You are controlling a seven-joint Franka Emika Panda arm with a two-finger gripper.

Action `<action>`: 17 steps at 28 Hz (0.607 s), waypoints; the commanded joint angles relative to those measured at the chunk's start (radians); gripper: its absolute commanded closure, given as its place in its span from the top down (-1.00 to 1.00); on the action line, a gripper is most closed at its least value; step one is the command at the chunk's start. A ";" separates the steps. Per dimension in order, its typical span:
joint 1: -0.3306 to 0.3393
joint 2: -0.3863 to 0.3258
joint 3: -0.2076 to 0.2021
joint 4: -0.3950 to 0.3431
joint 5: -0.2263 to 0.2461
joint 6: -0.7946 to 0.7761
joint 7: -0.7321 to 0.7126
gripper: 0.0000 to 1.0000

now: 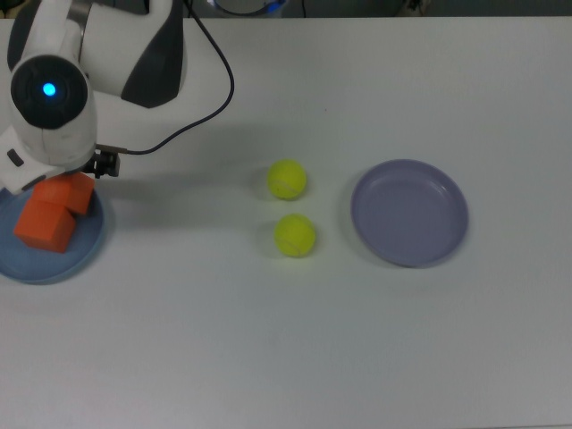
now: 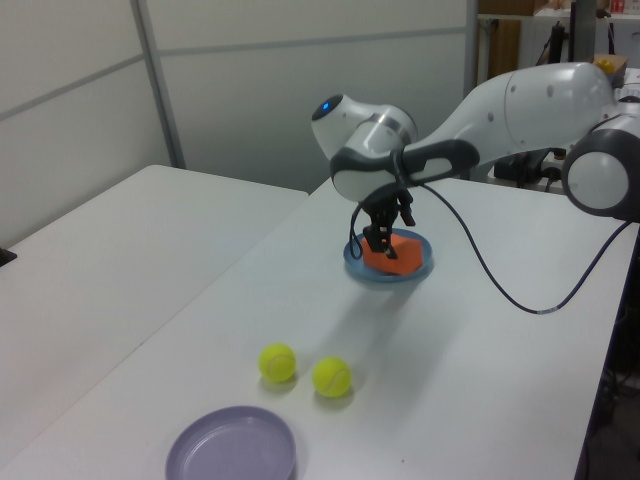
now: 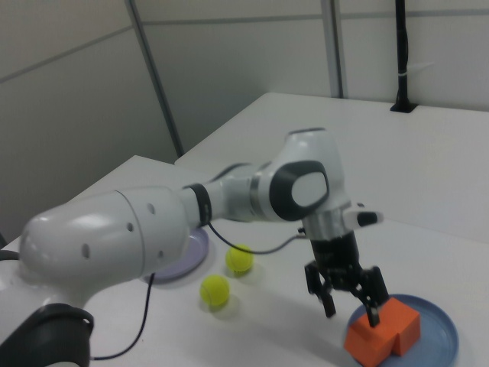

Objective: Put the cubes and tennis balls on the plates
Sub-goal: 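Carry the second cube onto the blue plate beside the first and release, then lower the gripper onto a yellow tennis ball and grasp it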

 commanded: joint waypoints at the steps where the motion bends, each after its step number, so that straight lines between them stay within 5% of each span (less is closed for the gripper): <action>1: 0.027 -0.062 0.055 -0.028 0.047 0.022 -0.020 1.00; 5: 0.057 -0.061 0.128 -0.028 0.047 0.051 -0.003 1.00; 17: 0.244 -0.027 0.135 -0.039 0.046 0.213 0.130 1.00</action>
